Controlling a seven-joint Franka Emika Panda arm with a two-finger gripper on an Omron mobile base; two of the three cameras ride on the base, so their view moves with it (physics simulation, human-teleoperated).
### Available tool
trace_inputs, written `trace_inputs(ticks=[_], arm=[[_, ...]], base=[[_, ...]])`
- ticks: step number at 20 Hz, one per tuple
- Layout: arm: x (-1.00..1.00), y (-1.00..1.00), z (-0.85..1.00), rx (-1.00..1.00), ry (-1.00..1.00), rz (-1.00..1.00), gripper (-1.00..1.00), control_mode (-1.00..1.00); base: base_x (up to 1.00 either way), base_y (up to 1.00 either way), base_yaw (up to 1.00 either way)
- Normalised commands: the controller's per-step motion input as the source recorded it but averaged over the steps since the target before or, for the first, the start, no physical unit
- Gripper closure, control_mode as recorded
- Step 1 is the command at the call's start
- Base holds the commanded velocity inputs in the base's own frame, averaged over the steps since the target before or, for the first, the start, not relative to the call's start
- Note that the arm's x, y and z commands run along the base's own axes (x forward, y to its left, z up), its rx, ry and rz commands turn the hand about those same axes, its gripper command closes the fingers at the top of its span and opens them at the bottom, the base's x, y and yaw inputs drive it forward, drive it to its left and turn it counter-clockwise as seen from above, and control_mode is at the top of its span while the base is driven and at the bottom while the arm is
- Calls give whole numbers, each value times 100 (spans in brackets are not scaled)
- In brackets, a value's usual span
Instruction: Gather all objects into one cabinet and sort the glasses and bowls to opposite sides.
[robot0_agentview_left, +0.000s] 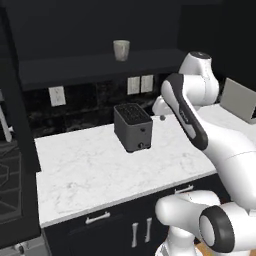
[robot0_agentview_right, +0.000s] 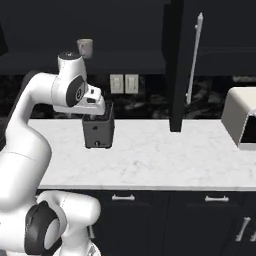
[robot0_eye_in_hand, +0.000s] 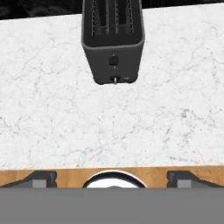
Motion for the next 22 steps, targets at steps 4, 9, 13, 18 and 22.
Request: trace_inputs(ticks=[4, 9, 13, 18, 22], arm=[[0, 0, 0, 0, 0, 0, -100, 100], [0, 0, 0, 0, 0, 0, -100, 100], [0, 0, 0, 0, 0, 0, -100, 100], [0, 0, 0, 0, 0, 0, -100, 100], [0, 0, 0, 0, 0, 0, -100, 100]], base=[[10, 79, 14], [41, 68, 20], [74, 36, 22], [7, 0, 6], [-9, -4, 19]])
